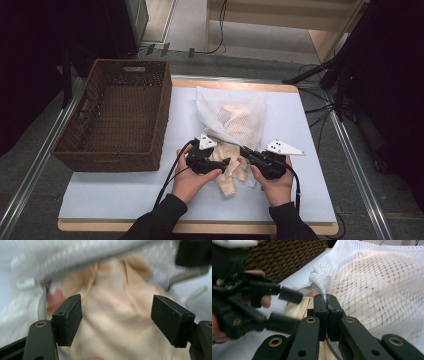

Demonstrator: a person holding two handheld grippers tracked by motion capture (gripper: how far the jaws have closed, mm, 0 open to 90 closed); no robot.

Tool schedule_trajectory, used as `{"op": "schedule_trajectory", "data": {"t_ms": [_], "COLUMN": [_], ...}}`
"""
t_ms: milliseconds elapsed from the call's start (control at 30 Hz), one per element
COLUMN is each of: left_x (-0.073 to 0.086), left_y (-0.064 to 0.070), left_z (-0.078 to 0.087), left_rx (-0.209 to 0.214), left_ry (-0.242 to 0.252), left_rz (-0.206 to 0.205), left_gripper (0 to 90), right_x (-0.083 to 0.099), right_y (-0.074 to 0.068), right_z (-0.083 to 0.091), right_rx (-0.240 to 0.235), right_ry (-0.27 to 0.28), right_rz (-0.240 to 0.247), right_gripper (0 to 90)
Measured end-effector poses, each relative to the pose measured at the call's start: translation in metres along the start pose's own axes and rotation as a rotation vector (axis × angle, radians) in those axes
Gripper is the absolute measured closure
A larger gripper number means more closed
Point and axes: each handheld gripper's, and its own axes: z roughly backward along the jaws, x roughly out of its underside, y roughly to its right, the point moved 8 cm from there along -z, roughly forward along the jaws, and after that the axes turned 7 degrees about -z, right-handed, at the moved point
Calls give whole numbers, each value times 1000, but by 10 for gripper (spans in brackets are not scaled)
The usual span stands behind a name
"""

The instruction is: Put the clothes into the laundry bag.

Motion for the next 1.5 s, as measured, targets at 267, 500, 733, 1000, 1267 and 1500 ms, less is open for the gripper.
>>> {"op": "schedule_trajectory", "data": {"t_ms": [267,500,733,1000,1267,1500], "left_x": [7,-34,-22,-23,-8,2], "left_y": [11,11,-17,-4,18,27], "left_z": [-20,-20,-59,-25,-16,-38], "left_rx": [-61,-33,-60,-22,43,-32], "left_ry": [-102,147,29,101,54,-36], "left_rz": [-8,54,128,70,2,-14], "left_gripper": [680,789,707,397,375,422], "right_x": [2,2,3,3,3,4], "right_y": [-5,-11,-5,0,0,0], "right_z": [-3,-3,-2,-1,-2,-3], "right_rx": [-8,-18,-11,-2,0,0], "right_ry": [-11,-10,-11,-9,-9,-17], "right_rz": [11,17,2,-7,-9,-6], "right_gripper": [889,890,890,890,890,889]}}
